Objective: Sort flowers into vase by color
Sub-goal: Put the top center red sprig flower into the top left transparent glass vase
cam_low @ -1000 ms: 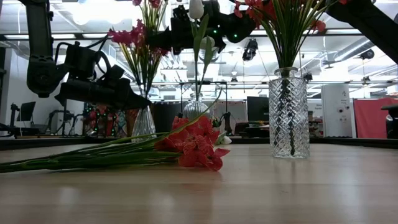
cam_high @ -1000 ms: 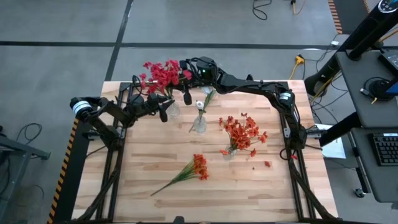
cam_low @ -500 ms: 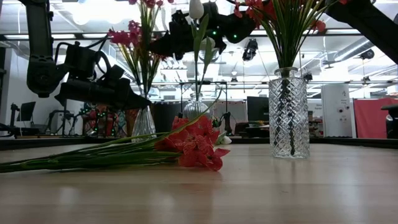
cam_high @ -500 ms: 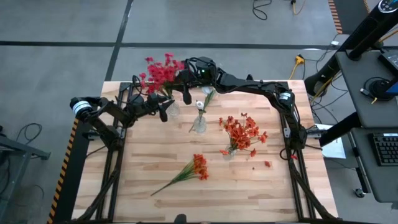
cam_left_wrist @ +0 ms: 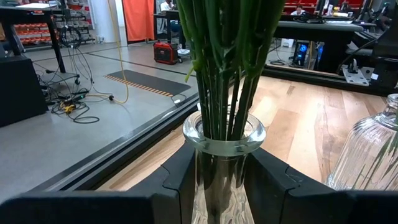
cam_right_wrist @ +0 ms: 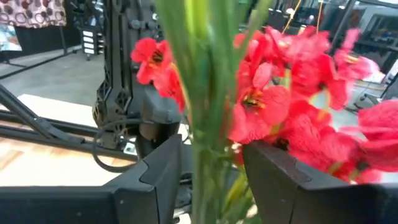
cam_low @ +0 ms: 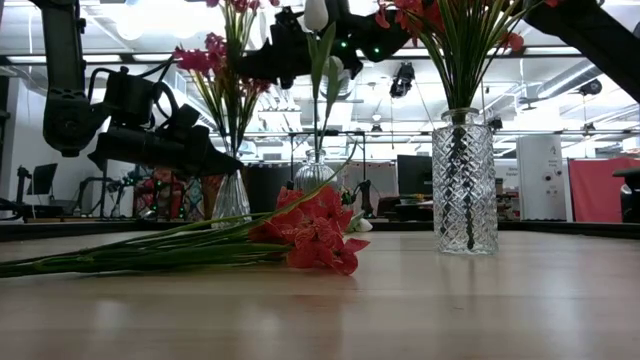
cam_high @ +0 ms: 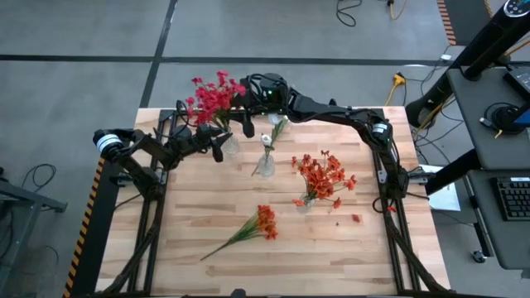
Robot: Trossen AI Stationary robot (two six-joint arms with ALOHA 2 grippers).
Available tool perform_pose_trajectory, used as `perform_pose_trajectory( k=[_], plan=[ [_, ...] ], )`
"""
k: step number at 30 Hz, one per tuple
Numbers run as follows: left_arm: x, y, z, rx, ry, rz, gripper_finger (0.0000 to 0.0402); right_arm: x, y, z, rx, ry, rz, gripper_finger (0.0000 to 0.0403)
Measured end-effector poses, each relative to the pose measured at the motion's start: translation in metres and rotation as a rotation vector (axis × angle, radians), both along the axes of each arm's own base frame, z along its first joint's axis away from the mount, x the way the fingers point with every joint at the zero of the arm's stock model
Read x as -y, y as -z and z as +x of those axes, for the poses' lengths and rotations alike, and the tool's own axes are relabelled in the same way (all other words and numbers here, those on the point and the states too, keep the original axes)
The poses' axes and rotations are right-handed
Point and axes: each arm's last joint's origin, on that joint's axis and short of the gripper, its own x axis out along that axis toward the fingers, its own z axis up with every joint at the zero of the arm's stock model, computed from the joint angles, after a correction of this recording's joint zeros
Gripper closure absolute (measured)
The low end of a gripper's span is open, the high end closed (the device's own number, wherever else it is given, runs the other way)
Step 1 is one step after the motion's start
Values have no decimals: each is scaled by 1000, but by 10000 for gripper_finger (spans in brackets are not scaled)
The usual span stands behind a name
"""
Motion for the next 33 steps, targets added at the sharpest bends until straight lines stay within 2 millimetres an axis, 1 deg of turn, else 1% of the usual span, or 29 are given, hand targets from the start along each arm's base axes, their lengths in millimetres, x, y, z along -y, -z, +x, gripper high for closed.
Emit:
perform_pose_trajectory(
  k=[3,6,10,17,28,33],
  plan=[
    [0,0,0,-3,0,4,310,-8,-2,3,4,-11,-3,242],
    [0,0,0,-3,0,4,310,-13,-4,6,8,46,-28,246],
    [0,0,0,-3,0,4,310,-12,-4,6,-6,132,-27,260],
    [0,0,0,-4,-1,6,310,-13,-4,5,-17,138,-8,298],
    [0,0,0,-6,-1,5,310,-15,-4,6,-24,132,-13,369],
    [0,0,0,-7,-2,4,310,-15,-2,5,-37,124,-41,389]
  ],
)
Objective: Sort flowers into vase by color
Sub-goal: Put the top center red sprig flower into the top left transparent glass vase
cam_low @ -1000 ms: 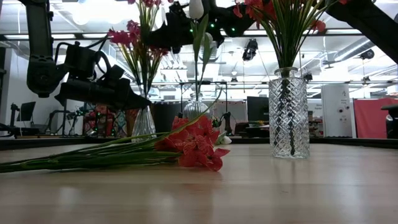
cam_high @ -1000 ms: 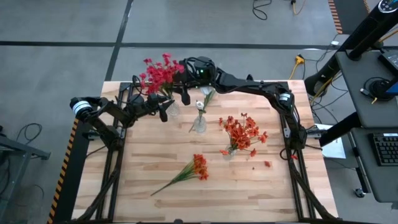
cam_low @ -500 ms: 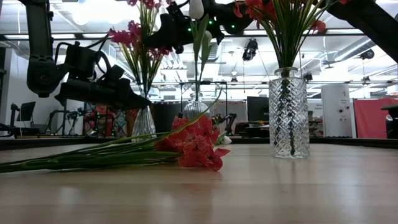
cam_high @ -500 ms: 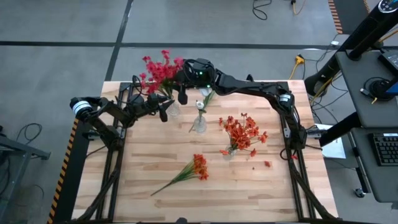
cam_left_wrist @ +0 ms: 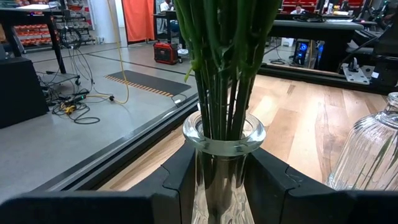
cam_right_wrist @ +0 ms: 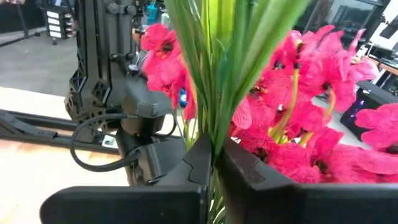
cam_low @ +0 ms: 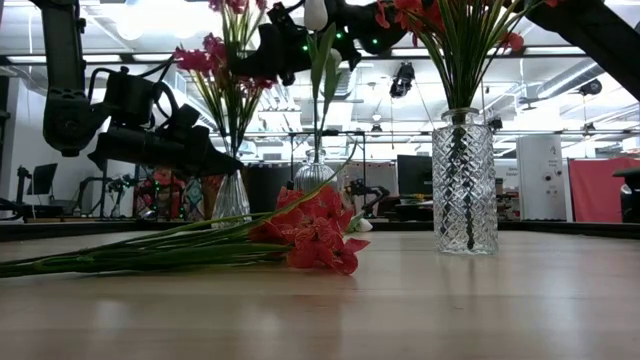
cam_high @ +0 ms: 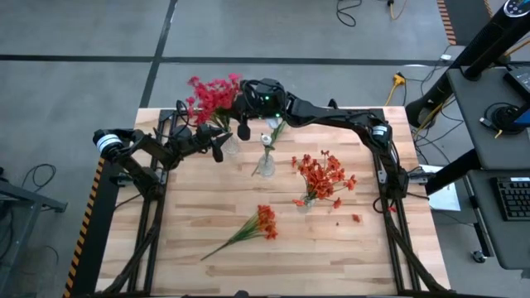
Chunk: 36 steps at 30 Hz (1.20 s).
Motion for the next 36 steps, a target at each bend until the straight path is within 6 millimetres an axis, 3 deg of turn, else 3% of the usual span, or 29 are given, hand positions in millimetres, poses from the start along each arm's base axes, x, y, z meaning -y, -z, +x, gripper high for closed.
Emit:
perform_pose_trajectory(
  k=[24,36],
  plan=[
    [0,0,0,-2,0,-1,310,-2,7,-2,-95,-20,-37,390],
    [0,2,0,-4,-4,-27,268,-3,13,-2,-135,-25,-36,390]
  ],
)
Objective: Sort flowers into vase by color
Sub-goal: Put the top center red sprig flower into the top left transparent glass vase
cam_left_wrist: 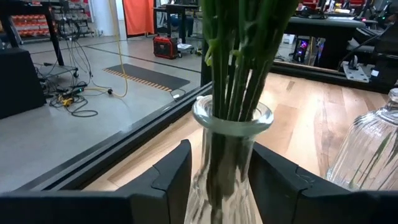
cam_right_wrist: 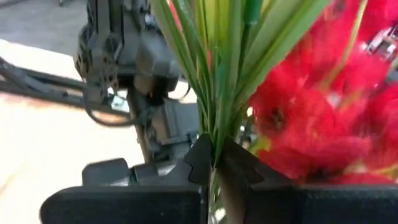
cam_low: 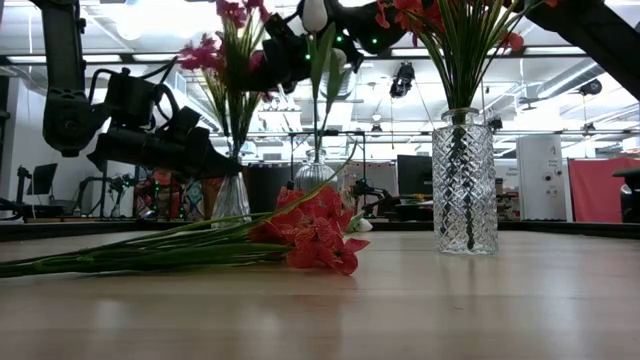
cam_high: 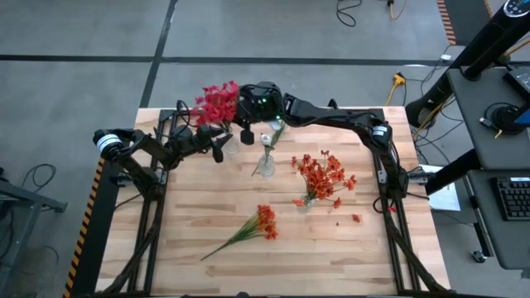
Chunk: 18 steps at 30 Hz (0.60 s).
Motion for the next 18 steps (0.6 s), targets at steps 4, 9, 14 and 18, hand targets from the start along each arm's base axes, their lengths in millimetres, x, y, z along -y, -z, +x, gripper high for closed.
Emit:
perform_pose_trajectory(
  k=[4,9,14,18],
  plan=[
    [0,0,0,-4,-3,-2,265,0,3,0,-21,0,-7,390],
    [0,0,0,-4,-5,-1,265,0,3,0,-24,-1,-4,390],
    [0,0,0,-5,-5,0,265,0,3,0,-25,-4,-7,390],
    [0,0,0,-5,-5,0,265,-1,3,0,-24,-9,-12,390]
  ],
)
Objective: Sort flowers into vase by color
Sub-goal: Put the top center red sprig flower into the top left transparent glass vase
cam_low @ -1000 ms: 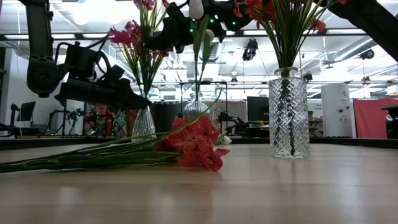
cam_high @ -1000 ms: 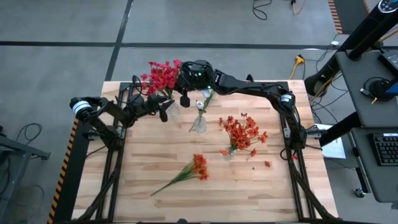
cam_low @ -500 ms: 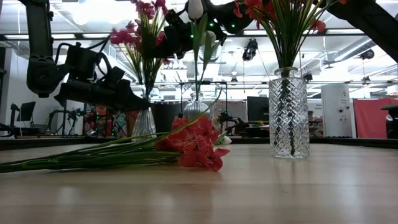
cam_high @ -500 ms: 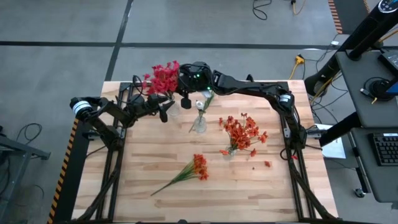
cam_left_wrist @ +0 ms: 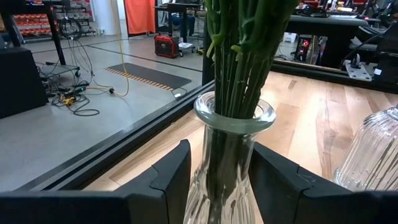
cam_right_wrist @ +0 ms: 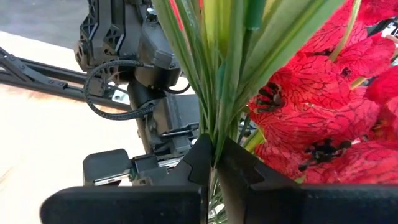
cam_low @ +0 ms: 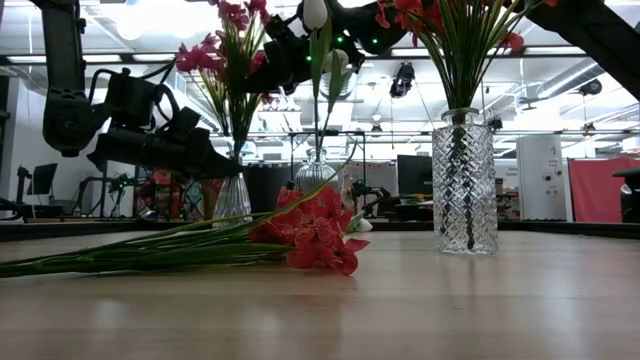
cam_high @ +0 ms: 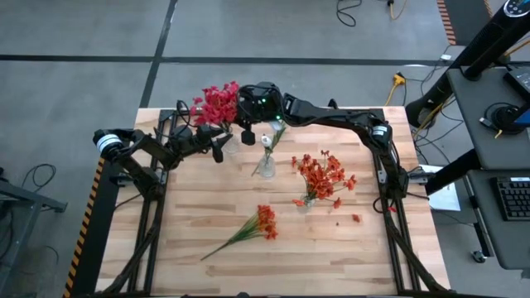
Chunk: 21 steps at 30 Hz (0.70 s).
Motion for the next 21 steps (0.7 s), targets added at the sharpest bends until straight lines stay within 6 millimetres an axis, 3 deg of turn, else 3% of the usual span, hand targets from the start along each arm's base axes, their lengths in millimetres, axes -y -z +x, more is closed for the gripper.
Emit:
perform_pose_trajectory(
  k=[21],
  plan=[
    [0,0,0,0,-1,0,264,3,0,-1,-7,10,-48,390]
  ],
)
